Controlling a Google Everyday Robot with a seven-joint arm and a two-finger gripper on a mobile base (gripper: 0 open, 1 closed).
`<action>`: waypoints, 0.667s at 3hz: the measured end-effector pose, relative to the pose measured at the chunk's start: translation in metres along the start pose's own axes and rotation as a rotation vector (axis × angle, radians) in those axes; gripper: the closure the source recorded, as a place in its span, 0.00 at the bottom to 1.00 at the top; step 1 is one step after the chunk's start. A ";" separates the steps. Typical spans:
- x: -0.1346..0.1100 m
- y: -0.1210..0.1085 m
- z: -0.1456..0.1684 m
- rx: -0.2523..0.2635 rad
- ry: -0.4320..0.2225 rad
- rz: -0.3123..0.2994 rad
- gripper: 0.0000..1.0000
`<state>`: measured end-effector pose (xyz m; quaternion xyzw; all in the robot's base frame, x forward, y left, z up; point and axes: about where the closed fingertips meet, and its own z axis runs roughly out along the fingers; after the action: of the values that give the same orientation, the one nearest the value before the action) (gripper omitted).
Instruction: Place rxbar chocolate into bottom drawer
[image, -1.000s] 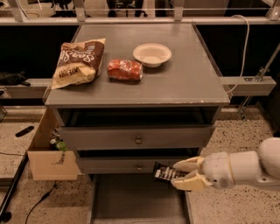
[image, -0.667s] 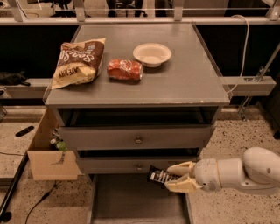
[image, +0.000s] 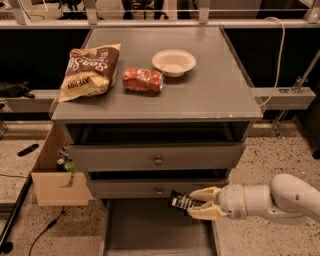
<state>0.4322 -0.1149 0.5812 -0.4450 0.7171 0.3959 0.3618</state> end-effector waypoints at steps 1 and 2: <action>0.022 0.002 0.031 -0.009 0.034 0.041 1.00; 0.068 -0.006 0.069 0.017 0.130 0.090 1.00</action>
Offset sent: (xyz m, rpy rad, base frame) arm 0.0034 0.0414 -0.1778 -0.2860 0.1692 -0.1001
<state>0.4262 -0.0789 0.4908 -0.4341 0.7617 0.3758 0.3002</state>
